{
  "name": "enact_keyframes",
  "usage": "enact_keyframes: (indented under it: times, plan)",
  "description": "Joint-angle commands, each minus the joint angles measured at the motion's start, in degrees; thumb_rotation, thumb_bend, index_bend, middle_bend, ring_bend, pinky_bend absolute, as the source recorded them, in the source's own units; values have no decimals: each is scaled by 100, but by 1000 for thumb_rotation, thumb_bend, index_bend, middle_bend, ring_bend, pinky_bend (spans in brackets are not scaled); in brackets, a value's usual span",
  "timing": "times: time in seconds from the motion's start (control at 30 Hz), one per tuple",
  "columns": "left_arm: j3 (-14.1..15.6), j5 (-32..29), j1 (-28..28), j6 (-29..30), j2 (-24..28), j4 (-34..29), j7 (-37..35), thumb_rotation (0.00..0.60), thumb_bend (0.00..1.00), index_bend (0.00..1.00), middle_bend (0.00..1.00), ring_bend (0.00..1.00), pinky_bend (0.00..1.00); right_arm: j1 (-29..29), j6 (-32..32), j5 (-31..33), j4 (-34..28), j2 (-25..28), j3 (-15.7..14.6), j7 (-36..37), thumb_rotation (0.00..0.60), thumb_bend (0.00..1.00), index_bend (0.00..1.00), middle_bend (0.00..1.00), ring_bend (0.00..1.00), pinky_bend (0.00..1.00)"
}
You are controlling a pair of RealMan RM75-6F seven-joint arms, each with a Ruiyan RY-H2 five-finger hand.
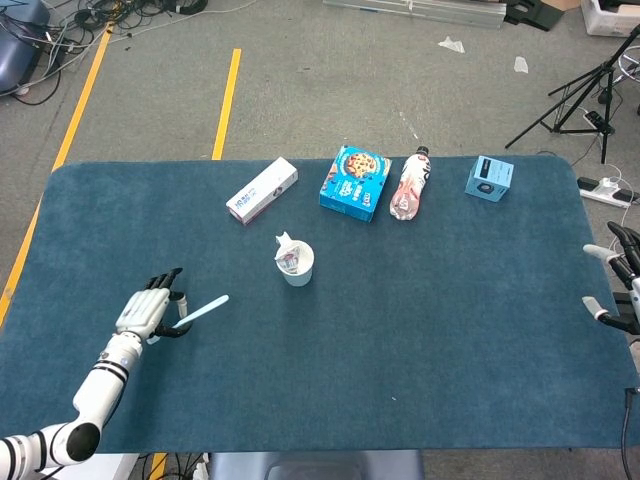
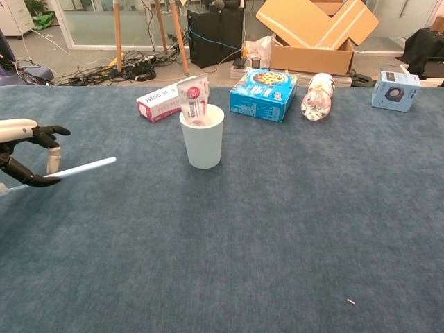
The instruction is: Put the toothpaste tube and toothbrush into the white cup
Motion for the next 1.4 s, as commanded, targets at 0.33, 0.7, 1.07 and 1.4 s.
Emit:
enact_keyframes:
  times: [0.33, 0.7, 1.07, 1.4]
  plan:
    - [172, 1096, 196, -410, 157, 1, -1127, 600, 378, 578, 18, 0, 0, -1, -29, 10, 29, -29, -19, -2, 600, 198, 262, 0, 0, 127]
    - [-179, 1276, 270, -76, 577, -356, -1599, 600, 378, 578, 18, 0, 0, 4, -37, 8, 35, -35, -28, 12, 600, 197, 262, 0, 0, 127]
    - [-625, 1279, 216, 163, 1097, -920, -1878, 600, 379, 579, 19, 0, 0, 20, -46, -5, 52, -54, -36, 29, 600, 197, 263, 0, 0, 127]
    - [-825, 1257, -138, 275, 1174, -1067, -1197, 600, 379, 580, 19, 0, 0, 27, -35, -20, 62, -61, -42, 43, 600, 197, 262, 0, 0, 127]
